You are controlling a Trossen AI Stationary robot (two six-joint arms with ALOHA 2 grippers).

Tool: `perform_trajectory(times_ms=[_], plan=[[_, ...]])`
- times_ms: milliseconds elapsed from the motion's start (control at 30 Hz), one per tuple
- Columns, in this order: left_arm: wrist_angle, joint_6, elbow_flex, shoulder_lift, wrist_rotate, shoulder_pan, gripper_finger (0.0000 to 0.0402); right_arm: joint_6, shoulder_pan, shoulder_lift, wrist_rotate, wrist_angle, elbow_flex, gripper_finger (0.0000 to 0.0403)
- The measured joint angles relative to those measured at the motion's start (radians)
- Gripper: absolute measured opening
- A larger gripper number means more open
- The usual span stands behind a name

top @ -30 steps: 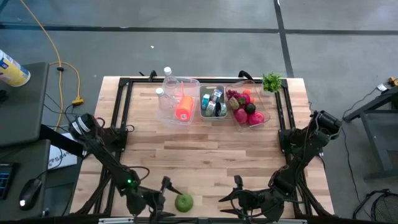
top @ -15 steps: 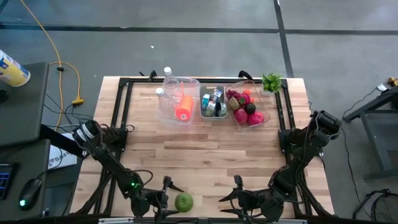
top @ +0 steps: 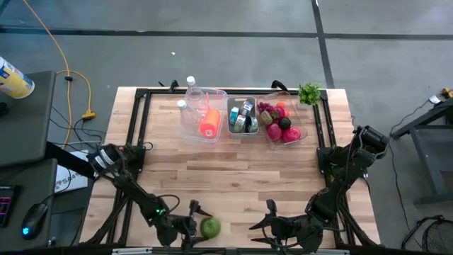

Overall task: Pick & Place Food Item
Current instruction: Put the green apple into the right transparent bin

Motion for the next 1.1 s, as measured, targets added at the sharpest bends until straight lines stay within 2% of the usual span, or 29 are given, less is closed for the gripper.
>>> perform_trajectory(times_ms=[100, 300, 433, 533, 700, 1000, 1100], plan=[[-0.003, -0.017, 0.0, 0.014, 0.012, 0.014, 0.04, 0.0, 0.0, 0.0, 0.0, 0.0, 0.0, 0.0136], [0.001, -0.036, 0.0, 0.016, 0.101, 0.045, 0.0399, 0.004, 0.0, 0.0, -0.004, 0.0, 0.0, 0.0137], [-0.004, -0.014, 0.001, 0.014, 0.151, 0.058, 0.0386, -0.002, 0.0, 0.0, -0.067, 0.01, 0.0, 0.0137], [-0.004, 0.0, 0.001, 0.014, 0.157, 0.061, 0.0373, -0.07, 0.0, 0.0, -0.148, 0.06, 0.0, 0.0137], [0.008, 0.096, 0.001, 0.004, 0.165, 0.061, 0.0367, -0.088, 0.0, -0.001, -0.23, 0.119, 0.0, 0.0137], [0.012, 0.175, 0.001, -0.06, 0.166, 0.07, 0.0365, -0.094, -0.003, 0.051, -0.258, 0.119, 0.0, 0.0137], [0.015, 0.163, 0.001, -0.119, 0.165, 0.073, 0.0365, -0.16, -0.008, 0.075, -0.287, 0.152, 0.0, 0.0137]])
